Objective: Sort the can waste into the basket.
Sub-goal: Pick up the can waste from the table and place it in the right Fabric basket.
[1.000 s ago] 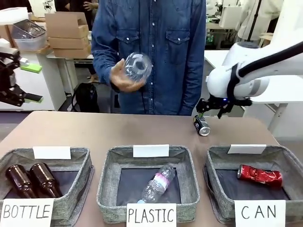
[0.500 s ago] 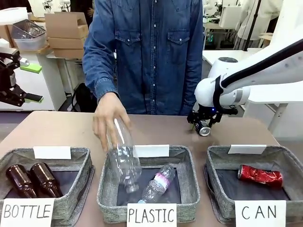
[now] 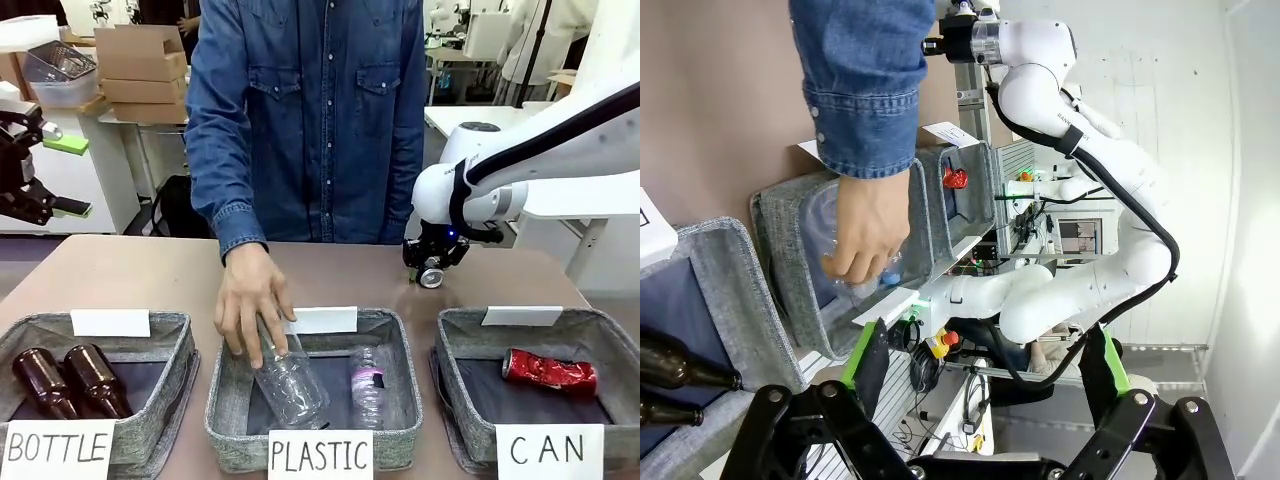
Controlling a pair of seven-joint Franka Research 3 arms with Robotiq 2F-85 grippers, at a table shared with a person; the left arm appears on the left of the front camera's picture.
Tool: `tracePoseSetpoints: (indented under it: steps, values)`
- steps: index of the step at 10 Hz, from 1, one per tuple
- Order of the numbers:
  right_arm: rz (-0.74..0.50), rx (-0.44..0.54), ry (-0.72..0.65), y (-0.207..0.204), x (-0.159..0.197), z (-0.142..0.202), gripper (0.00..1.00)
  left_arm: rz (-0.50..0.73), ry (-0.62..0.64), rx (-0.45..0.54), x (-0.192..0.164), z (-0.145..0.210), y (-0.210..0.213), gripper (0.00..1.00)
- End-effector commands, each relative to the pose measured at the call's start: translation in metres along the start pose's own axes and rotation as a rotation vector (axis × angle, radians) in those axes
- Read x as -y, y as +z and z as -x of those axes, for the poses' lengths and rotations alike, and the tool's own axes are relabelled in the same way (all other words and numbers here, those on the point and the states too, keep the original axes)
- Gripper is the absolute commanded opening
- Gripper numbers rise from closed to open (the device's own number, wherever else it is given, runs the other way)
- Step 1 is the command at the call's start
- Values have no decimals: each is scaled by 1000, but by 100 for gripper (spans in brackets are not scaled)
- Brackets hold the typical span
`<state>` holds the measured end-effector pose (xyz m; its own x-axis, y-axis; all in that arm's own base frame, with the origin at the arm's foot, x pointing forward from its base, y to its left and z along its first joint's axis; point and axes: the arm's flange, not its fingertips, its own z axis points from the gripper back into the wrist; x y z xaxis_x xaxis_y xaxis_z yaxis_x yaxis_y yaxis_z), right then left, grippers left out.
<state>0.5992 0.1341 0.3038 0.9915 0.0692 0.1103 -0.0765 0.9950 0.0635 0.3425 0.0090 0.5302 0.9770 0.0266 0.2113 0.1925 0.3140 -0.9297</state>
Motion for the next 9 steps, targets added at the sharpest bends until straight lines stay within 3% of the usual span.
tracePoseSetpoints:
  steps: [1, 2, 6, 7, 9]
  values:
    - [14, -10, -3, -1, -2, -5, 0, 1, -22, -11, -1, 0, 1, 100]
    - [11, -17, -6, -1, -1, -6, 4, 1, -22, -11, -1, 0, 1, 100]
    - [-6, -50, -5, 3, 1, -6, 0, 1, -22, -11, -1, 0, 1, 100]
    - [-8, -47, 9, 16, 5, 0, 0, 1, -22, -11, -1, 0, 1, 100]
    - [-85, -13, 115, 84, 26, 35, 0, 1, -22, -11, -1, 0, 1, 100]
